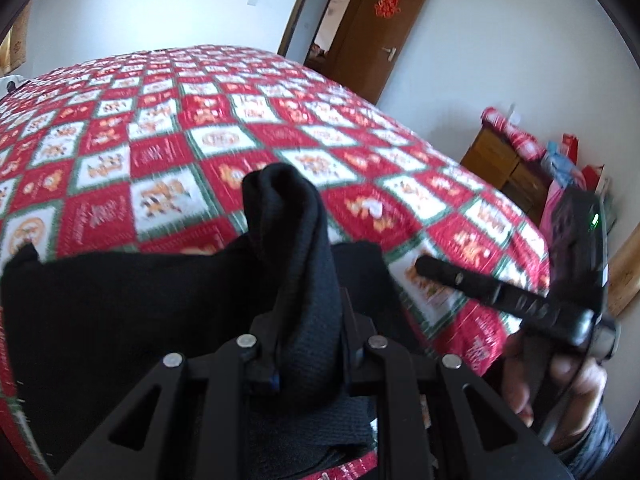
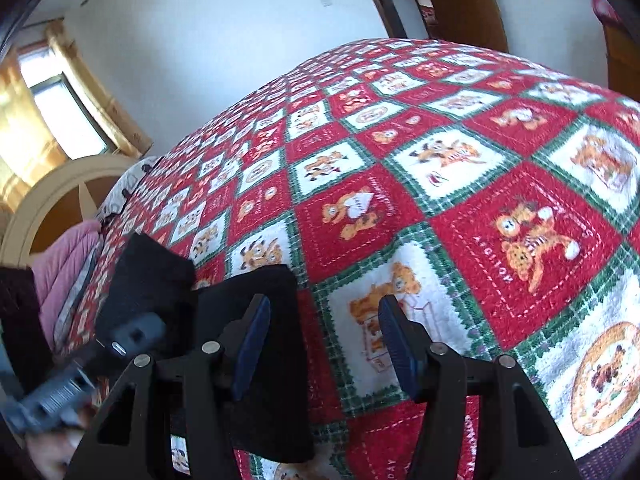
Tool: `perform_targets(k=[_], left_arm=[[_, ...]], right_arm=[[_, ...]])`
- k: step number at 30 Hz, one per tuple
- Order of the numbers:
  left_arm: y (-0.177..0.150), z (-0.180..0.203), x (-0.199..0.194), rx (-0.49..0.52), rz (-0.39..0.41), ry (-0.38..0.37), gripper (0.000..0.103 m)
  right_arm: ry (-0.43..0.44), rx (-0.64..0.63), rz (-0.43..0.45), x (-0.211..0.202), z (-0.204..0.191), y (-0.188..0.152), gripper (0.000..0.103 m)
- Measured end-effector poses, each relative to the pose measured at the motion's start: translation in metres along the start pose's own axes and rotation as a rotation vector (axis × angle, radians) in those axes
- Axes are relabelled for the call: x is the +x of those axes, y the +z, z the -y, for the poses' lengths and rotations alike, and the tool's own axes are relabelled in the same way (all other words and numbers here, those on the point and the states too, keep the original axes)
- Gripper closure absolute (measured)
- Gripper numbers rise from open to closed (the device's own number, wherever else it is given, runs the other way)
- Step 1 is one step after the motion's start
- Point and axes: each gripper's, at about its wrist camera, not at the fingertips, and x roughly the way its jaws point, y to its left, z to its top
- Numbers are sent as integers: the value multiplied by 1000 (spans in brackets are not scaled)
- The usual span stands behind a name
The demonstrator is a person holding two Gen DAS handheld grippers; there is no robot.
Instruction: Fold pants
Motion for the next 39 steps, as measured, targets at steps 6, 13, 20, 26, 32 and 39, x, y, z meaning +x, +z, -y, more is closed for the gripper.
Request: perform_targets(k=[6, 13, 20, 26, 32, 39], left_arm=[[-9, 25, -5, 84, 12, -37, 52], [-21, 7, -78, 114, 226, 31, 15], [-55, -90, -93, -79, 223, 286, 6], [-73, -116, -73, -179, 157, 264, 6], [-81, -109, -66, -136, 148, 281, 3], [-81, -109, -64, -132, 148, 297, 3]], right_arm=[[18, 42, -5, 4, 9, 1, 45], [162, 88, -52, 2, 9, 3, 40], [132, -22, -171, 11, -36, -18, 34], [125, -13, -179, 12, -40, -27, 43], [61, -33, -208, 7, -18, -36, 74], [75, -8, -74, -24, -17, -24, 36]])
